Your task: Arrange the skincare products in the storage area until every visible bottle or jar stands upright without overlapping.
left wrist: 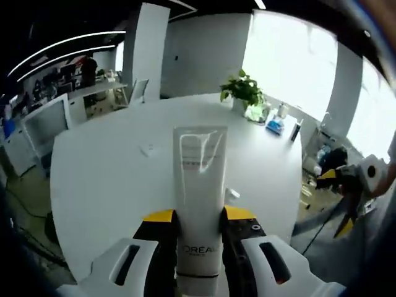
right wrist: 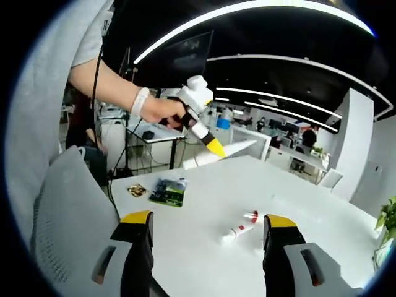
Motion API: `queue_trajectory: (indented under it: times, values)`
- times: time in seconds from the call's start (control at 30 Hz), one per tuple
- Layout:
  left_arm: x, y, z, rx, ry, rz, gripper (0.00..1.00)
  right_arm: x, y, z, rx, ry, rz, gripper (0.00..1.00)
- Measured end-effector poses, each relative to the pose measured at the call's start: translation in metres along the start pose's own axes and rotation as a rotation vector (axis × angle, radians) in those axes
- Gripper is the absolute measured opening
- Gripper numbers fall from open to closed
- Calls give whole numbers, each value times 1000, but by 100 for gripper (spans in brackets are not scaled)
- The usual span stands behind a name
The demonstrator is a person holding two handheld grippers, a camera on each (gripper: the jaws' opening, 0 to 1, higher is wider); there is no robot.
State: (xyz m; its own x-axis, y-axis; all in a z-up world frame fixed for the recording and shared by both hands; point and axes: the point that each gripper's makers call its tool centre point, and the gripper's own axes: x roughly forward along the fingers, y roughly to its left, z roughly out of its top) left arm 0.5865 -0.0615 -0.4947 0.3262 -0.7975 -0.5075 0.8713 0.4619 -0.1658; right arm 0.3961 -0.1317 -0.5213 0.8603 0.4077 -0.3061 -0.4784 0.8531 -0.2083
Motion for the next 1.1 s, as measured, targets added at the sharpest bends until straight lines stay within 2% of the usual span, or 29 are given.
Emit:
queue_trajectory:
  times: [0.13,0.33,0.57,0.8,1.0,1.1]
  values:
    - [-32,-9,0,-67,-81,39,24,1,7,-1,-21,5,22,71]
    - [-64,-19,-11,-74,-124,92,24,3,16,-2,-43,17,57,70]
    - [-95,-30,-18,-113,-204,154,24,3,21,-6,-49,31,83,70]
    - [-114,-44,-35,-180,-267,186,24,4,25,-10,-36,54,108,69]
    - [-124,-54,-59,-213,-285,218,25,4,27,-13,-19,70,122,69]
    - [-127,-60,-68,-218,-293,222,25,3,25,-9,8,59,126,68]
